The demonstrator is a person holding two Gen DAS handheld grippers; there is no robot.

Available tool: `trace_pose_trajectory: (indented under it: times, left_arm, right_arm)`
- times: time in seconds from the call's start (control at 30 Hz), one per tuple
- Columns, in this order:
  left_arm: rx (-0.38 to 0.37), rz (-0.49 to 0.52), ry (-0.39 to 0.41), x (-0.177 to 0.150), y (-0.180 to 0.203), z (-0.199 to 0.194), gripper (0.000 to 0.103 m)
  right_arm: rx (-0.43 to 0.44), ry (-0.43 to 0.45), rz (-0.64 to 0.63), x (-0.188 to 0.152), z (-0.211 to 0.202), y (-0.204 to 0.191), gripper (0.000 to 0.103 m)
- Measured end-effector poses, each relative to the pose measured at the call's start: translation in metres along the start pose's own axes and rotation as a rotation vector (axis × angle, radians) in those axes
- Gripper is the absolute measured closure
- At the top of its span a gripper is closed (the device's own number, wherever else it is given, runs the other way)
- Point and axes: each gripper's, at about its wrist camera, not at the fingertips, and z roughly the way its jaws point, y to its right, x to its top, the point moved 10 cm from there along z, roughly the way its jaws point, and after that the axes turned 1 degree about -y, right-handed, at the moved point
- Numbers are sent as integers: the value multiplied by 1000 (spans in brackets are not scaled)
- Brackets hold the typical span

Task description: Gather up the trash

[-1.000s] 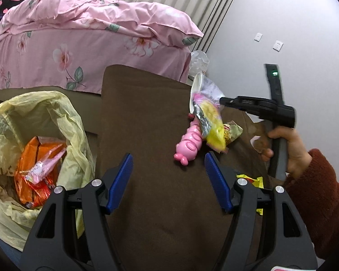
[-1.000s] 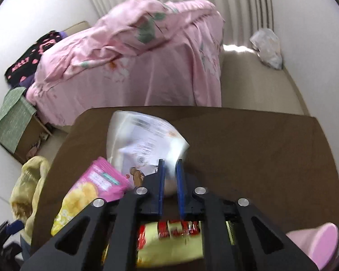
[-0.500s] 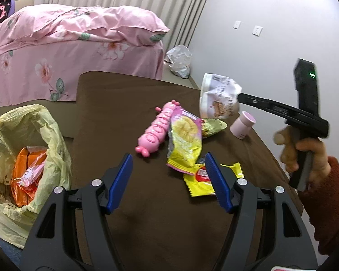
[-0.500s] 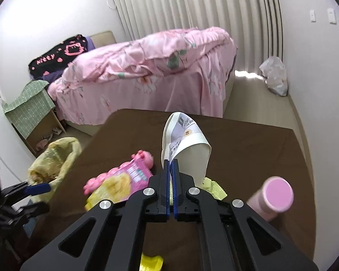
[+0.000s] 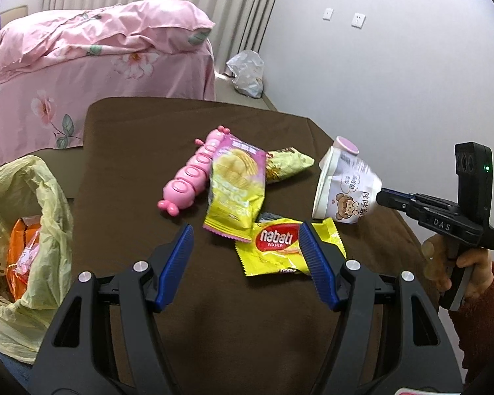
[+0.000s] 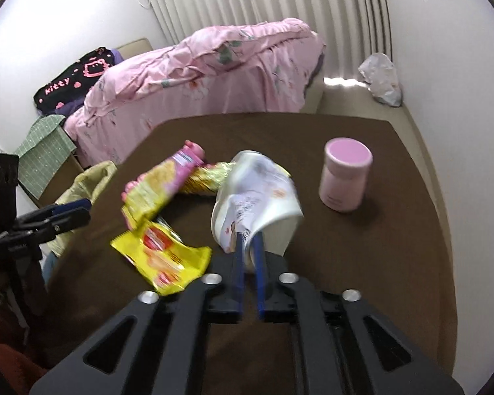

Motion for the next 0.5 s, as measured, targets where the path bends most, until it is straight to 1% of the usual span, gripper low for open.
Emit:
trace_pose_trajectory:
  times: [0.03, 0.07, 0.13, 0.27, 0.37, 0.43, 0.47, 0.5]
  left_arm:
    - [0, 4, -5, -1, 2, 2, 40]
    - [1, 8, -13, -3, 3, 4, 40]
    - [2, 15, -26, -5, 6, 9, 40]
    - [3, 27, -42, -7, 10, 15, 40]
    - [6, 33, -52, -8, 11, 18, 40]
    - [8, 34, -59, -9, 12, 20, 40]
    - [9, 31, -61, -9, 11, 21, 40]
    - [10, 29, -62, -9, 11, 21, 40]
  right_arm:
    - [5, 11, 14, 0, -1, 3, 54]
    - [16, 25, 32, -1, -1, 7, 50]
    - [5, 28, 55, -2, 2, 15, 50]
    - [-77, 42, 72, 3, 18, 34, 50]
    - [-59, 58, 72, 11, 30, 40, 50]
    - [-51, 31, 76, 13, 43, 46, 50]
    - [-44, 1, 90, 10, 51, 50, 49]
    - [-20, -23, 115, 6, 56, 51, 46]
